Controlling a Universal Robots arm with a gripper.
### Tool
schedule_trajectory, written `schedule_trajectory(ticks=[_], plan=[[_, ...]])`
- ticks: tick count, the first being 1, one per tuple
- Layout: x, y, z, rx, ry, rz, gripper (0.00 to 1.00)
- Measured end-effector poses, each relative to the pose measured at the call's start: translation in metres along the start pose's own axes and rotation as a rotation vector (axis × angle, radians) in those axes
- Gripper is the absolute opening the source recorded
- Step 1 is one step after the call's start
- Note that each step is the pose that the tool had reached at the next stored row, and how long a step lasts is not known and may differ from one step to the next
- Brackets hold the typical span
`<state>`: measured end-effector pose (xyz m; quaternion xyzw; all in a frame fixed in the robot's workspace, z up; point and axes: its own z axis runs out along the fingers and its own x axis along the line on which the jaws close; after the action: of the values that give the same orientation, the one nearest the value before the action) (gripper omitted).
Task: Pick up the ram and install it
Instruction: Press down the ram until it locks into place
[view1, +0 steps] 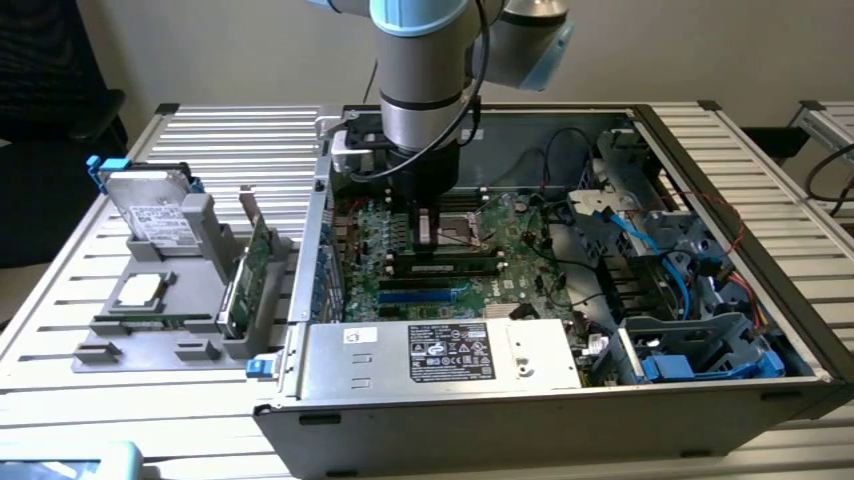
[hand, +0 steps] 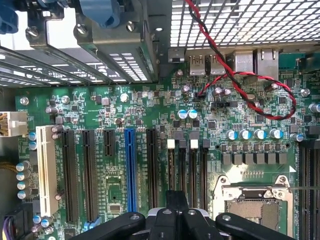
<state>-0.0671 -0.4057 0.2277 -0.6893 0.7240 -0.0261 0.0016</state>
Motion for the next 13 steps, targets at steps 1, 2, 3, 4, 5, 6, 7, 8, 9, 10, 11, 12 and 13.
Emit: schedule_trajectory(ticks=[1,2,3,4,5,6,7,8,9,10,11,12,13], plan=[[0.0,0.0001,0.0002,0.0001,-0.0001,0.0,0.11],[0.0,0.0003,0.0004,0.0003,-0.0001,0.0,0.11],[0.0,0.0004,0.0006,0.0006,-0.0002,0.0,0.11],[-0.0001,0.0006,0.0008,0.001,-0.0003,0.0,0.11],[0.0,0.0007,0.001,0.0012,-0.0003,0.0,0.11],[0.0,0.0008,0.0011,0.0017,-0.0002,0.0,0.11],[0.0,0.0009,0.0012,0.0021,-0.0001,0.0,0.11],[0.0,0.0009,0.0012,0.0022,-0.0001,0.0,0.11],[0.0,0.001,0.0013,0.0027,-0.0001,0.0,0.11],[0.0,0.0012,0.0015,0.0038,-0.0005,0.0,0.11],[0.0,0.0013,0.0017,0.0049,-0.0004,0.0,0.11],[0.0,0.0014,0.0018,0.0063,-0.0003,0.0,0.11],[0.0,0.0014,0.0018,0.0071,-0.0004,0.0,0.11]])
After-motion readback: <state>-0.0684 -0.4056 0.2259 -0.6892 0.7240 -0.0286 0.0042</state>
